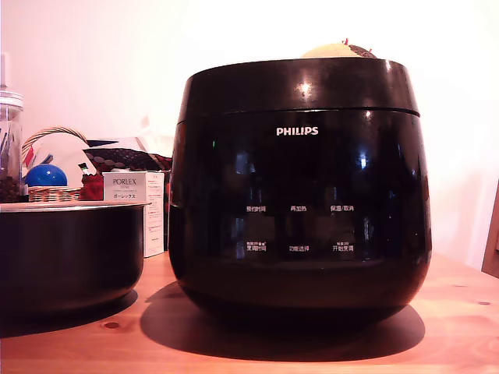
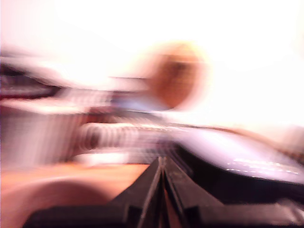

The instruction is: Open the rice cooker by pressing the large metal button on the top of its lid with medium force

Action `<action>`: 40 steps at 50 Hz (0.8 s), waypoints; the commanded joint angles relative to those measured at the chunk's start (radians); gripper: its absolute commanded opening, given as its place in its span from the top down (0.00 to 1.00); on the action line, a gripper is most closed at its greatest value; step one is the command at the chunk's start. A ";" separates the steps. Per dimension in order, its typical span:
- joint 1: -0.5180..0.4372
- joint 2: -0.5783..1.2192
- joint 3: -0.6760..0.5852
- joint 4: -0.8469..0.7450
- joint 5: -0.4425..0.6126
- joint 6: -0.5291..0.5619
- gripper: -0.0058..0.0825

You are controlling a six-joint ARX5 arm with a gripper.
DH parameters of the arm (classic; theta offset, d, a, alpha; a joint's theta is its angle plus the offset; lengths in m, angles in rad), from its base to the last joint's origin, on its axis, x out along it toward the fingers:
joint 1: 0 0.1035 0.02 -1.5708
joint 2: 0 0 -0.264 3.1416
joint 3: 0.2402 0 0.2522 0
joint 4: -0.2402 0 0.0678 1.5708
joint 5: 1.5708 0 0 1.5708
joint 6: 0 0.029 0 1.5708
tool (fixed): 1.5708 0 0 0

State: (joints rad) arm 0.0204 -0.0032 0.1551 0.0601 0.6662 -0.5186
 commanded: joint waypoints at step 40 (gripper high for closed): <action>-0.264 0.628 0.338 -0.028 0.492 0.284 0.96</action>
State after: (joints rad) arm -0.2150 0.5945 0.4778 0.0261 1.1824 -0.2768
